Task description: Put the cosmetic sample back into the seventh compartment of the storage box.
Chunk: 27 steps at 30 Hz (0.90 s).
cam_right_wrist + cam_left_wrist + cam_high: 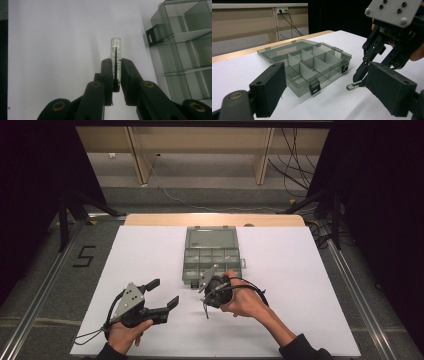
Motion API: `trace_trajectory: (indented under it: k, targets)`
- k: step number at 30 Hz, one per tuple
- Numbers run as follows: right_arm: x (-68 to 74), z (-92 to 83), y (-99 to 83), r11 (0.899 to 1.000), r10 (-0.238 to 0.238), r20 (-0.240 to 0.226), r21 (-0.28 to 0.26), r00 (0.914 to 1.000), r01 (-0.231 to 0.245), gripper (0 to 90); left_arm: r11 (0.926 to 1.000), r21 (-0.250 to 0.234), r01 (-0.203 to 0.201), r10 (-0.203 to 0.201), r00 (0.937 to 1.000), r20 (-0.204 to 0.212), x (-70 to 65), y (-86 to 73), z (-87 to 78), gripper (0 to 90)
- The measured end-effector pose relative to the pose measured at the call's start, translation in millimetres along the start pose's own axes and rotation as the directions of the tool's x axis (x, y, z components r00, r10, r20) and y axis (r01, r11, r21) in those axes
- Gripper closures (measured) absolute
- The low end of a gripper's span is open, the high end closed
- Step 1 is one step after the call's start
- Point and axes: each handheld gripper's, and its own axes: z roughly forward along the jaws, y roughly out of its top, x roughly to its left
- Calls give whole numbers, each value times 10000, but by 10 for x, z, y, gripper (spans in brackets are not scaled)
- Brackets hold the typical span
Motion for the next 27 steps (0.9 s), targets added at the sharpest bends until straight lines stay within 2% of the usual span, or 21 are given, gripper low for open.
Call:
trace_trajectory:
  k: [10,14,22,26,27]
  targets:
    - [-52,-66,-18,9995,267,275,-160,9993,-263,811,10000,2,62,-62,10000,-3,-4,-1,-1,157]
    - [-80,-90,-35,9985,406,250,-384,9989,-396,811,10000,7,66,-66,10000,6,-8,-1,-2,157]
    - [-134,-148,-60,9953,659,719,-761,9952,-604,810,10000,-5,45,-45,10000,-4,-4,0,-2,157]
    - [-169,-184,-77,9914,877,1030,-1059,9908,-768,811,10000,-12,45,-45,10000,0,-5,1,-3,157]
    - [-176,-197,-79,9913,868,957,-1077,9916,-763,811,10000,-7,40,-40,10000,4,-5,0,-2,157]
